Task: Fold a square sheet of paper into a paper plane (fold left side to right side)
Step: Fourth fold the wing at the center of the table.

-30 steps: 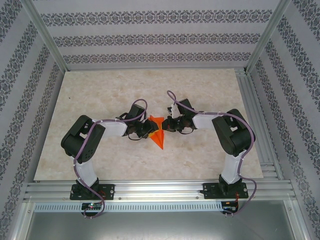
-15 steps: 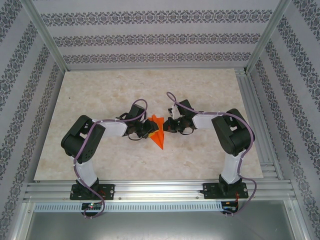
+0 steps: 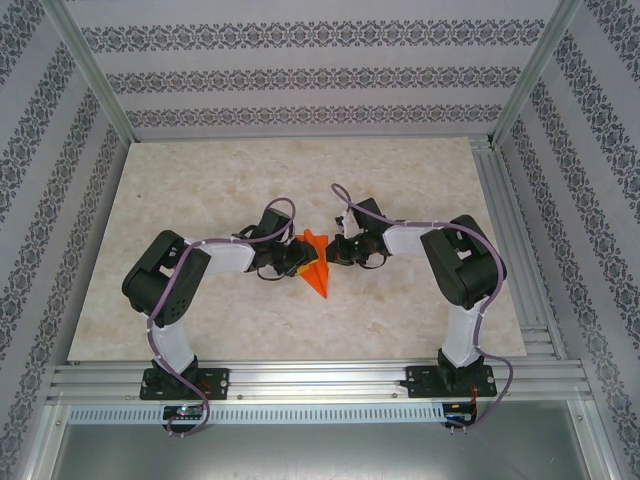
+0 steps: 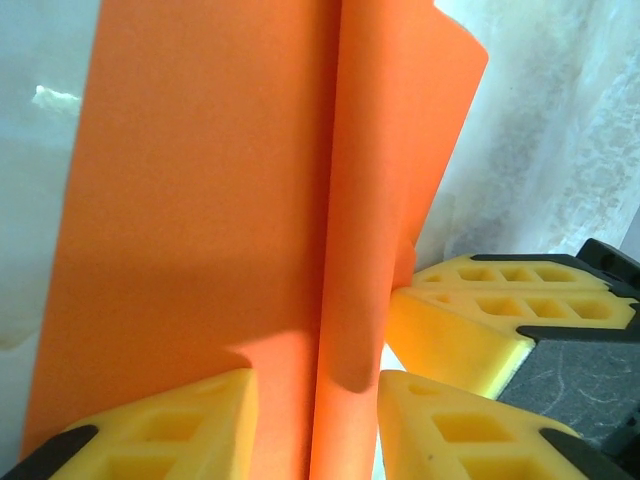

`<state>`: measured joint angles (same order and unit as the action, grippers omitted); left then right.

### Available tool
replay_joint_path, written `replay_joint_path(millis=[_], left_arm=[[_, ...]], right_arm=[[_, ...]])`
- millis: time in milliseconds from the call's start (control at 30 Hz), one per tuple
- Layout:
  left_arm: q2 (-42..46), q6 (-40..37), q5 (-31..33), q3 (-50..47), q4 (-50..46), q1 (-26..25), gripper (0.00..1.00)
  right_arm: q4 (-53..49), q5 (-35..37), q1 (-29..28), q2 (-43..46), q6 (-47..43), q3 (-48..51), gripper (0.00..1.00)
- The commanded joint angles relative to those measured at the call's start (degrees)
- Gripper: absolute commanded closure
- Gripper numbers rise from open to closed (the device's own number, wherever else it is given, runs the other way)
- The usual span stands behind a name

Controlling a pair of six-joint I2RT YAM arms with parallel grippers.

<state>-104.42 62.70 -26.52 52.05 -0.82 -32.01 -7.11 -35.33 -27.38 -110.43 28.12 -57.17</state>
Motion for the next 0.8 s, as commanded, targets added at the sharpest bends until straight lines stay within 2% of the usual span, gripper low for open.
replay_joint_path(millis=[0,200,400,767], left_arm=[[2.84,-2.68,0.42,1.98,-4.76,-0.51,0.59],[5.42,-4.86,0.07,6.12,-8.90,-0.42,0.56],[1.48,-3.60,-2.09,7.96,-6.42,-0.42,0.72],[-4.04,-2.10,-3.53,9.79,-2.85,-0.51,0.74]], right_arm=[[-4.29,3.16,-0.84,-2.29,-2.12,-0.31,0.98],[-5.06,3.60,-1.14,-2.59,-2.62,-0.31,0.97],[-4.93,3.60,-1.28,-2.61,-2.64,-0.54,0.98],[-5.45,4.05,-1.54,-2.42,-3.15,-0.60,0.97]])
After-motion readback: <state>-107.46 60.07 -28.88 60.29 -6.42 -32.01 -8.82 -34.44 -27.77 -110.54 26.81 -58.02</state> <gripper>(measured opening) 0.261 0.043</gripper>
